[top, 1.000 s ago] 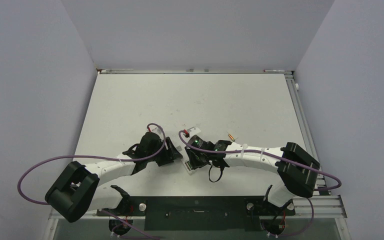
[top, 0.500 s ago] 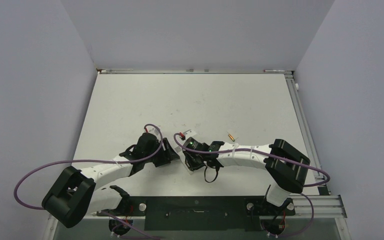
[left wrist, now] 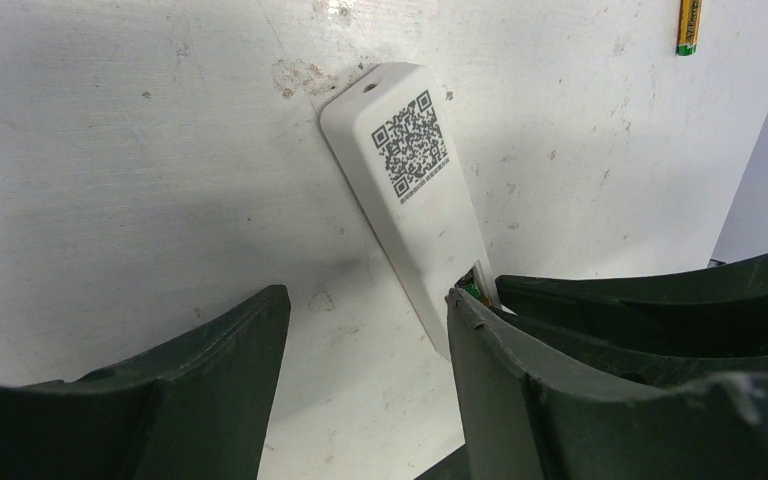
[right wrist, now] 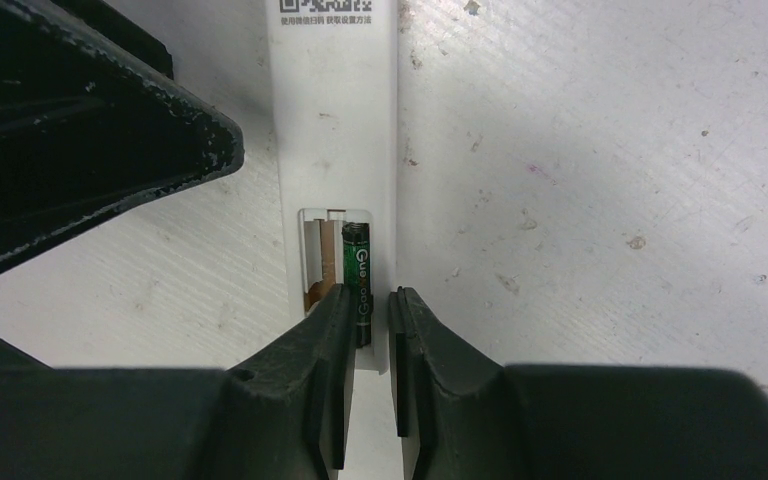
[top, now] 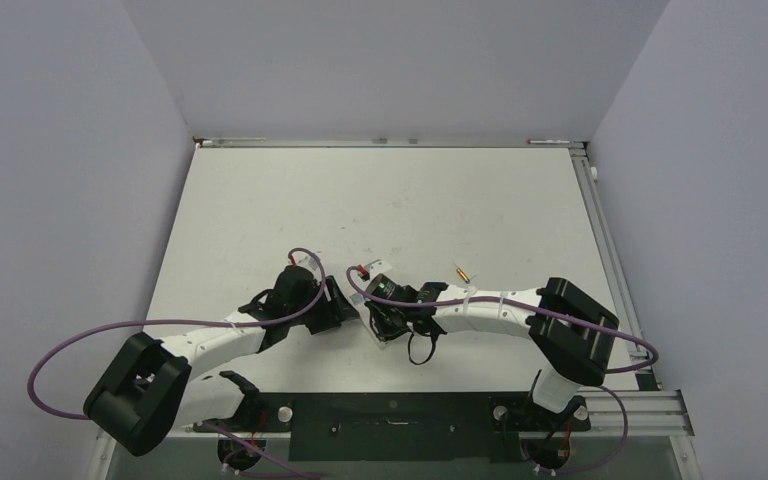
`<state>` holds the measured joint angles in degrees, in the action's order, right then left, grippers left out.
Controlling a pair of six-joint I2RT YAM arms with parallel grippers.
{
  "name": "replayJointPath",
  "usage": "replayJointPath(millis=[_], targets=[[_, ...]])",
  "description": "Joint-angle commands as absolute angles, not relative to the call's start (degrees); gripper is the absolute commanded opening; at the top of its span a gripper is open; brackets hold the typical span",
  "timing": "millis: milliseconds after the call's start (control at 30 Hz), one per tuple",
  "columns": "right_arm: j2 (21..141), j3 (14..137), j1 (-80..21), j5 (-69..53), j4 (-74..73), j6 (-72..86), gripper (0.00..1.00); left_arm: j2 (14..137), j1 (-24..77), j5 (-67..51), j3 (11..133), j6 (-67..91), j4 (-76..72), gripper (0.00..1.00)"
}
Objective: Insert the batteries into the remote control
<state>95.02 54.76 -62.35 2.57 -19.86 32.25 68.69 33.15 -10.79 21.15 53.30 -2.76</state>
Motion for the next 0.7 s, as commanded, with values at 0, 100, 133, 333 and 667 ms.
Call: replayJointPath(millis=[0,100,133,333,667], targets=[[97.06,55.57,-63.32,1.09,-17.96,33.10,0.12,68.83,32.70,-11.55,21.53,52.21,-2.89,0.56],[97.26,55.45,-63.53,1.36,-18.01,33.17,0.09,68.97,32.70,-11.65,21.66,52.21,-2.95,0.56],[97.33,55.46,-63.61,1.40,-18.02,33.21,0.09,68.95,32.70,-11.71,21.71,52.21,-2.91,0.56],[97.32,55.61,-64.06,1.33,-17.94,33.48,0.09,69.02,32.70,-12.18,21.97,52.12,-2.83,0.56],[96.54,56.43,-66.31,2.55,-17.82,35.49,0.32,69.76,32.11,-12.62,23.26,50.62,-1.81,0.57]])
